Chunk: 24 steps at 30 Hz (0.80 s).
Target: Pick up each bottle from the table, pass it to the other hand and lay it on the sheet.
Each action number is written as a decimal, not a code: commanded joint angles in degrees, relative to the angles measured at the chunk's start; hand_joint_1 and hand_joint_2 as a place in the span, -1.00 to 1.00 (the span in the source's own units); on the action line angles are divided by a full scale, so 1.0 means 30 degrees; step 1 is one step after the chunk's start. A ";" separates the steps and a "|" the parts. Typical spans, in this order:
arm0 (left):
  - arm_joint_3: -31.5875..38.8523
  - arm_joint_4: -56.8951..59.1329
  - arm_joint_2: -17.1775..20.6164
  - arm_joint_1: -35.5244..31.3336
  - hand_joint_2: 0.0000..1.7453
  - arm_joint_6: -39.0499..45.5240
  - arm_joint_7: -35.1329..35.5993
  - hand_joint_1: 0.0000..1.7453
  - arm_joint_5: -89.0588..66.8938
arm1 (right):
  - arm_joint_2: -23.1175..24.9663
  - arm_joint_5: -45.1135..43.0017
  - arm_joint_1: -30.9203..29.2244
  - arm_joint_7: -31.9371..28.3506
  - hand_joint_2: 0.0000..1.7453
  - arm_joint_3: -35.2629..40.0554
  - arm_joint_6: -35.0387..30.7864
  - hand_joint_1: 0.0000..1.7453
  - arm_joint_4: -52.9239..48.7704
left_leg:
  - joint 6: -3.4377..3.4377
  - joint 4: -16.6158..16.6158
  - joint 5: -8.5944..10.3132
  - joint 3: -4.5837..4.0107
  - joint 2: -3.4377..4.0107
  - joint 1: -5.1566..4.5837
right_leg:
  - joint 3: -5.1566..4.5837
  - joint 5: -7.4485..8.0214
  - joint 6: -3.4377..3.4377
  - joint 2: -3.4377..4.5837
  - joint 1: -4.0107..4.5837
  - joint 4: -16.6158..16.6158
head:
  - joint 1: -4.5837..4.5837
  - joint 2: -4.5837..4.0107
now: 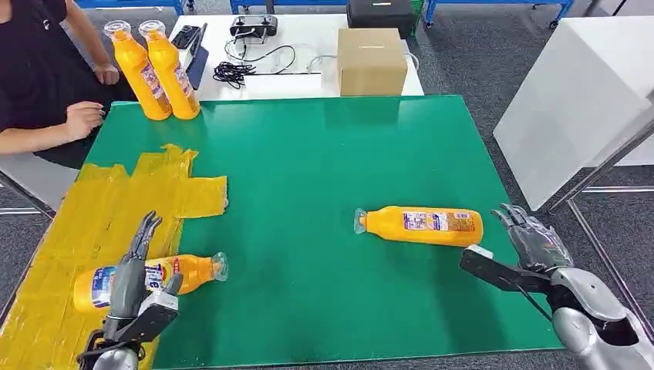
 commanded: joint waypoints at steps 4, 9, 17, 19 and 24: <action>0.0579 -0.1849 -0.1192 0.0288 -1.00 -0.1351 -0.0989 -1.00 0.1269 | 0.1885 0.1052 -0.2562 0.0204 1.00 0.1346 0.0002 -1.00 0.3301 | -0.0014 -0.0015 -0.0020 0.0046 0.0082 0.0029 | 0.0045 0.0018 0.0004 0.0073 0.0023 -0.0046 | -0.0007 0.0000; 0.0456 -0.1538 -0.1241 0.0163 -1.00 -0.1434 -0.0764 -1.00 0.1044 | 0.2805 0.1815 -0.3734 0.0251 1.00 0.2490 -0.0215 -1.00 0.4376 | -0.0023 -0.0037 -0.0009 0.0072 0.0099 0.0021 | 0.0061 0.0028 -0.0004 0.0087 0.0016 -0.0057 | -0.0007 0.0000; 0.0404 -0.1240 -0.1477 0.0042 -1.00 -0.2058 -0.0678 -1.00 0.1367 | 0.4236 0.2788 -0.5409 0.0546 1.00 0.3920 -0.0435 -1.00 0.6386 | -0.0018 -0.0023 -0.0010 0.0060 0.0091 0.0022 | 0.0047 0.0019 -0.0007 0.0082 0.0019 -0.0039 | -0.0007 0.0000; 0.0404 -0.1240 -0.1477 0.0042 -1.00 -0.2058 -0.0678 -1.00 0.1367 | 0.4236 0.2788 -0.5409 0.0546 1.00 0.3920 -0.0435 -1.00 0.6386 | -0.0018 -0.0023 -0.0010 0.0060 0.0091 0.0022 | 0.0047 0.0019 -0.0007 0.0082 0.0019 -0.0039 | -0.0007 0.0000; 0.0257 -0.0849 -0.1527 -0.0372 -1.00 -0.2330 -0.0651 -1.00 0.1556 | 0.5283 0.3103 -0.6474 0.0539 1.00 0.4836 -0.0405 -1.00 0.8273 | -0.0013 -0.0021 -0.0003 0.0057 0.0069 0.0021 | 0.0047 0.0016 -0.0001 0.0058 0.0014 -0.0032 | 0.0000 0.0000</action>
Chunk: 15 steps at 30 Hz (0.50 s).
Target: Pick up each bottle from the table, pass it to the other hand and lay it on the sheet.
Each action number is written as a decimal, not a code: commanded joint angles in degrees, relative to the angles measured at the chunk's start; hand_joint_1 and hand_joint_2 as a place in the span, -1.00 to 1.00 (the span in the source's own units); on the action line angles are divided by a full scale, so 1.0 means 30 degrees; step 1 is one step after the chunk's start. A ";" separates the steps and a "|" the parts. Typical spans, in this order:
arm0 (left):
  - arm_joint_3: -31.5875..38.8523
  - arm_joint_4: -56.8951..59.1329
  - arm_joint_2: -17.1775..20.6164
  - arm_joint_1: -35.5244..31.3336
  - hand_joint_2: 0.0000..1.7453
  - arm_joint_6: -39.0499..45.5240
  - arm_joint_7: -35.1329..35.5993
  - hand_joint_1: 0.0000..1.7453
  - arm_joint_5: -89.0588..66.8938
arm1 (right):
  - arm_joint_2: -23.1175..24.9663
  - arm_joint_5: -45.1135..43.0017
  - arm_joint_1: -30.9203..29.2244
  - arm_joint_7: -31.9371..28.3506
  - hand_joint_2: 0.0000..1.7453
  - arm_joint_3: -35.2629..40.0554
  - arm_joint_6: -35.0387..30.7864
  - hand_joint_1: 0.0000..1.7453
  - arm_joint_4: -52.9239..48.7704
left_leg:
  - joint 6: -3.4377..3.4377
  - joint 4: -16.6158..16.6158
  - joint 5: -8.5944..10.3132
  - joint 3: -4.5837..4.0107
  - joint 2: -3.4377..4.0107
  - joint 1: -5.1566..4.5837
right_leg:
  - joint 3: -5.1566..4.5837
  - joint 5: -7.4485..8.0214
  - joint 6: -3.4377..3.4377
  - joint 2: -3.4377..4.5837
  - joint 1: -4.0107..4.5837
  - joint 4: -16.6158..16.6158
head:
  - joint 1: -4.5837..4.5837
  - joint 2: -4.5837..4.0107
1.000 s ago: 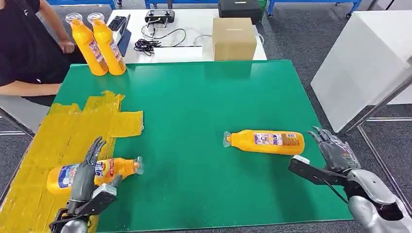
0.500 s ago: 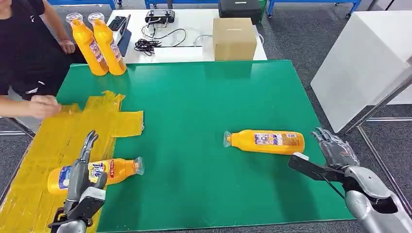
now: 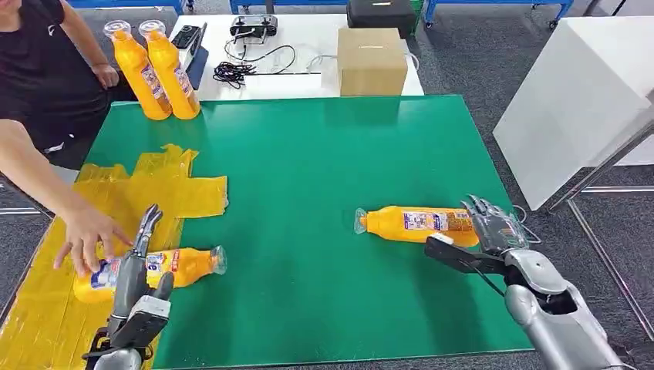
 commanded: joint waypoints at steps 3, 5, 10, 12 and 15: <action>-0.0080 0.1140 -0.0382 -0.0853 -1.00 -0.0441 0.0163 -1.00 0.0257 | 0.2994 0.0573 -0.3272 0.0114 1.00 0.2609 -0.0208 -1.00 0.5265 | -0.0016 -0.0023 -0.0006 0.0050 0.0067 0.0016 | 0.0038 0.0019 -0.0003 0.0062 0.0013 -0.0035 | 0.0000 0.0000; -0.0080 0.1140 -0.0382 -0.0853 -1.00 -0.0441 0.0163 -1.00 0.0257 | 0.2994 0.0573 -0.3272 0.0114 1.00 0.2609 -0.0208 -1.00 0.5265 | -0.0023 -0.0029 -0.0009 0.0066 0.0071 0.0014 | 0.0054 0.0015 -0.0003 0.0062 0.0011 -0.0040 | -0.0001 0.0000; -0.0081 0.1139 -0.0382 -0.0848 -1.00 -0.0439 0.0163 -1.00 0.0257 | 0.2959 0.0574 -0.3288 0.0114 1.00 0.2590 -0.0209 -1.00 0.5278 | -0.0010 -0.0015 -0.0004 0.0035 0.0027 -0.0001 | 0.0028 0.0002 0.0000 0.0026 -0.0004 -0.0017 | -0.0007 0.0000; -0.0081 0.1139 -0.0382 -0.0848 -1.00 -0.0439 0.0163 -1.00 0.0257 | 0.2959 0.0574 -0.3288 0.0114 1.00 0.2590 -0.0209 -1.00 0.5278 | -0.0011 -0.0017 -0.0004 0.0035 0.0031 -0.0001 | 0.0028 0.0003 0.0000 0.0027 -0.0003 -0.0019 | -0.0007 0.0000; -0.0366 0.1546 -0.0386 -0.1164 -1.00 -0.0660 0.0149 -1.00 0.0310 | 0.3620 0.0628 -0.3891 0.0149 1.00 0.2745 -0.0113 -1.00 0.6704 | -0.0013 -0.0014 -0.0002 0.0033 0.0028 0.0003 | 0.0028 0.0005 -0.0002 0.0025 0.0002 -0.0018 | -0.0007 0.0000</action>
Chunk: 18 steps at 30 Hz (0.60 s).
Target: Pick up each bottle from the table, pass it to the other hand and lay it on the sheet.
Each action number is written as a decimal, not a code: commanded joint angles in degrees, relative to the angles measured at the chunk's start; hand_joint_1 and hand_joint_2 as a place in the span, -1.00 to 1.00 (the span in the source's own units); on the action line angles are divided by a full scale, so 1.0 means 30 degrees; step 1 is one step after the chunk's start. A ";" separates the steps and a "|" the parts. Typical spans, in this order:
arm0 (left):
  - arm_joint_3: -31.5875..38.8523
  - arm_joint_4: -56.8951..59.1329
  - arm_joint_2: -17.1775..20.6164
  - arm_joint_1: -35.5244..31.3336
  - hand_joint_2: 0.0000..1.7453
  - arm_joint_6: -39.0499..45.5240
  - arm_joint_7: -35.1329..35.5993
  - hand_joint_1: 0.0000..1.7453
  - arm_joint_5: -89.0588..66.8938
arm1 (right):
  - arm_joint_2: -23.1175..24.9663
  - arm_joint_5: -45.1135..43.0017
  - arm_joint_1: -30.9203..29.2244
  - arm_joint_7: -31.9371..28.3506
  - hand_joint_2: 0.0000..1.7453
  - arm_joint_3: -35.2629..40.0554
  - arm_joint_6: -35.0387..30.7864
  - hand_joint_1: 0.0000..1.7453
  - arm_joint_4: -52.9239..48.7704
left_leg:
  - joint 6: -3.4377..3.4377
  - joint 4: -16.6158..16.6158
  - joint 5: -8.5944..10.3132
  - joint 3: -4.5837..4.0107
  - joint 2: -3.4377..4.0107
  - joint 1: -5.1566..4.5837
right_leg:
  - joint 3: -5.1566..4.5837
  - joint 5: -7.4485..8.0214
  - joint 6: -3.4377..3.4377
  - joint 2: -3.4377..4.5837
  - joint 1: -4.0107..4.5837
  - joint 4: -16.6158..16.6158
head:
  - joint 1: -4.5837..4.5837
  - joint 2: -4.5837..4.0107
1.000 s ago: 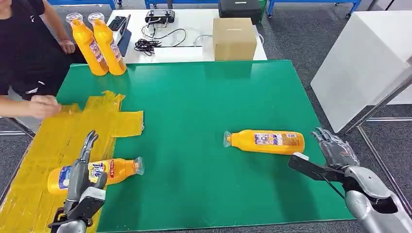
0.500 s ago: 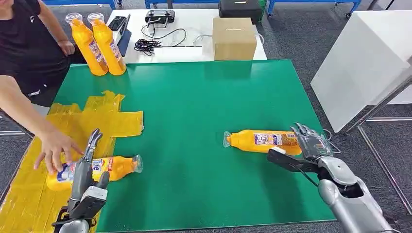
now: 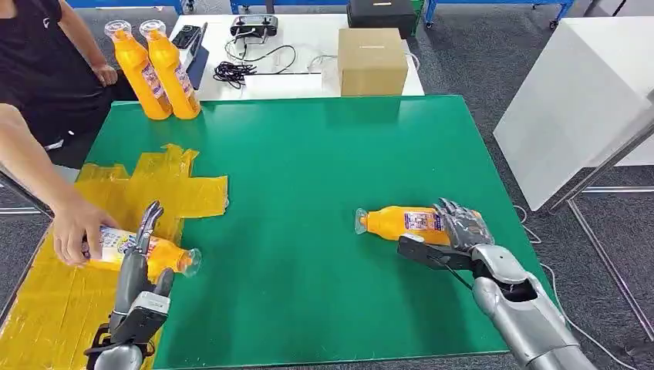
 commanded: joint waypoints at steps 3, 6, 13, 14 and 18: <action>-0.0957 0.1970 -0.0090 -0.1599 -1.00 -0.0388 0.0191 -1.00 0.0135 | 0.2178 0.0790 -0.3225 0.0543 1.00 0.1615 0.0742 -1.00 0.6620 | -0.0015 -0.0023 0.0000 0.0049 0.0058 0.0009 | 0.0036 0.0019 -0.0004 0.0051 0.0009 -0.0026 | 0.0000 0.0000; -0.1686 0.2711 0.0153 -0.2265 -1.00 -0.0385 0.0236 -1.00 0.0696 | 0.2198 0.1198 -0.3877 0.0472 1.00 0.2290 0.1757 1.00 1.0831 | -0.0016 -0.0032 0.0010 0.0066 0.0034 0.0018 | 0.0061 0.0021 -0.0003 0.0017 0.0017 -0.0045 | -0.0007 0.0000; -0.2325 0.3917 0.0528 -0.2888 -1.00 -0.0051 0.0031 -1.00 0.1709 | 0.0954 0.1445 -0.1544 -0.0836 1.00 0.2201 0.1939 1.00 1.1574 | -0.0008 -0.0081 0.0024 0.0268 -0.0109 0.0048 | 0.0296 0.0009 0.0006 -0.0133 0.0037 -0.0138 | -0.0007 0.0000; -0.2332 0.3926 0.0536 -0.2881 -1.00 -0.0044 0.0028 -1.00 0.1740 | 0.0899 0.1492 -0.1498 -0.0828 1.00 0.2233 0.2003 1.00 1.1441 | -0.0005 -0.0060 -0.0002 0.0370 -0.0109 0.0056 | 0.0217 -0.0016 -0.0001 -0.0139 0.0046 -0.0149 | 0.0007 0.0000; -0.2471 0.3942 0.0549 -0.2909 -1.00 0.0023 -0.0004 -1.00 0.1896 | 0.0496 0.1593 -0.1121 -0.0486 1.00 0.2169 0.2741 1.00 1.0229 | 0.0004 -0.0040 -0.0076 0.0508 -0.0112 0.0063 | 0.0354 -0.0091 0.0001 -0.0099 0.0035 -0.0166 | 0.0007 0.0000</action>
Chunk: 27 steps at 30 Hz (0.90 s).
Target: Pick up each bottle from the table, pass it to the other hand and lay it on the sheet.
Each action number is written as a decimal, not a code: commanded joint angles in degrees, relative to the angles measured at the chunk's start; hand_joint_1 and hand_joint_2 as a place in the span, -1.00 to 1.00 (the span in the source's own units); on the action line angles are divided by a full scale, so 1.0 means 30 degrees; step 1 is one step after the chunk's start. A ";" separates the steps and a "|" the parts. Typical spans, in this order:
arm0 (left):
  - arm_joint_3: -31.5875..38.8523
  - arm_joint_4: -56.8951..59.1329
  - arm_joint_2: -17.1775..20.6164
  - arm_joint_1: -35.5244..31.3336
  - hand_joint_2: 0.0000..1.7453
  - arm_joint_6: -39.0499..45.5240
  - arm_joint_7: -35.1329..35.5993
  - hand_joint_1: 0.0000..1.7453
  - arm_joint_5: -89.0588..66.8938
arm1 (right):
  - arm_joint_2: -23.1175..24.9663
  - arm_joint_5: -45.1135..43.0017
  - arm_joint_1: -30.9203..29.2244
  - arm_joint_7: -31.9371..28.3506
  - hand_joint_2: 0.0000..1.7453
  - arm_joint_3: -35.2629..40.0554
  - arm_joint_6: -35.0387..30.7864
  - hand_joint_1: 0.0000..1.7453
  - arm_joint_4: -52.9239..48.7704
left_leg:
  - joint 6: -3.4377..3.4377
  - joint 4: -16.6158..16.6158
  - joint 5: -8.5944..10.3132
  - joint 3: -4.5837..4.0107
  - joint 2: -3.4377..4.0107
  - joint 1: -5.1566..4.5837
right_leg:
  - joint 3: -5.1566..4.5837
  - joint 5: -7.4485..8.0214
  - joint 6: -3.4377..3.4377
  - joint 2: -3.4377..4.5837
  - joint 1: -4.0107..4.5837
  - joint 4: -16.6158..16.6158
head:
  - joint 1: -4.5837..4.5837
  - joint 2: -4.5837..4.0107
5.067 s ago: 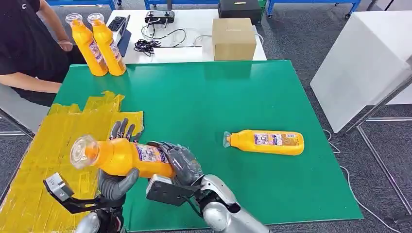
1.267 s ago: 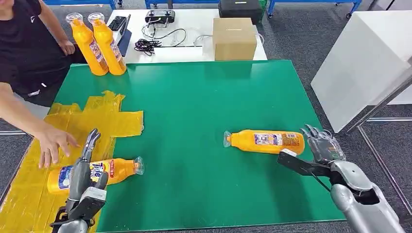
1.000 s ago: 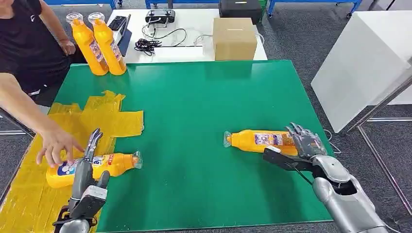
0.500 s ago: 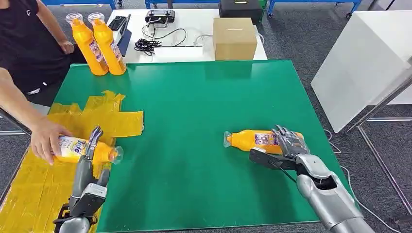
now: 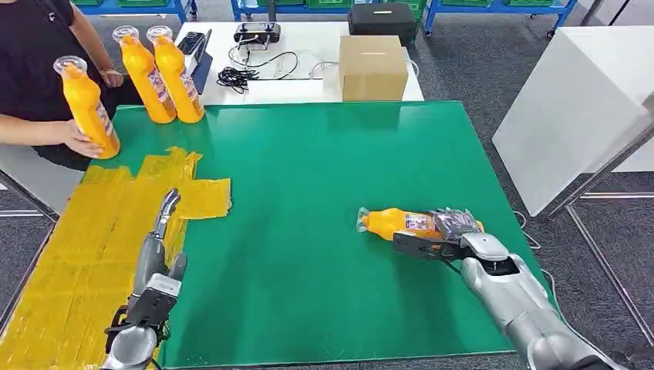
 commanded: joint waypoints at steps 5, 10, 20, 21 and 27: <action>-0.0942 0.2060 0.0456 -0.1032 -1.00 0.0218 -0.0079 -1.00 0.0568 | -0.1046 0.0383 0.2861 0.0352 1.00 0.0601 0.1040 1.00 0.1296 | -0.0001 -0.0041 0.0078 0.0011 -0.0125 0.0032 | 0.0102 0.0064 0.0018 -0.0135 0.0031 -0.0134 | 0.0007 0.0000; 0.0318 0.0585 -0.0111 0.0468 -1.00 -0.2997 0.0889 -1.00 0.3873 | 0.0290 -0.4615 0.3026 -0.1940 1.00 -0.1690 -0.0241 1.00 -0.2464 | 0.0028 0.0001 0.0018 0.0104 -0.0024 0.0009 | 0.0200 0.0048 0.0020 -0.0028 0.0011 -0.0111 | -0.0007 0.0000; 0.1889 -0.1625 -0.2395 0.3169 1.00 -0.9235 0.1827 -1.00 1.1169 | 0.1518 -0.8522 0.6077 -0.2903 1.00 0.0705 -0.5942 1.00 -1.4006 | 0.0029 0.0021 -0.0049 -0.0098 0.0151 -0.0008 | 0.0149 0.0065 0.0073 0.0138 0.0011 -0.0037 | -0.0015 0.0000; 0.1778 -0.2219 -0.2644 0.3613 1.00 -0.8769 0.1947 -1.00 1.0568 | 0.2608 -0.7744 0.6514 -0.3391 1.00 0.1650 -0.5953 1.00 -1.4981 | 0.0042 0.0013 -0.0027 -0.0140 0.0087 -0.0021 | 0.0103 0.0066 0.0089 0.0087 -0.0006 -0.0044 | -0.0036 0.0000; -0.0369 -0.2892 -0.2868 0.3973 1.00 -0.7233 0.1937 -1.00 0.9931 | 0.4607 -0.6548 0.5969 -0.2046 1.00 0.6211 -0.7365 1.00 -1.4901 | 0.0009 -0.0009 -0.0014 -0.0269 0.0158 0.0026 | -0.0015 0.0074 0.0075 0.0133 0.0055 -0.0027 | 0.0000 0.0000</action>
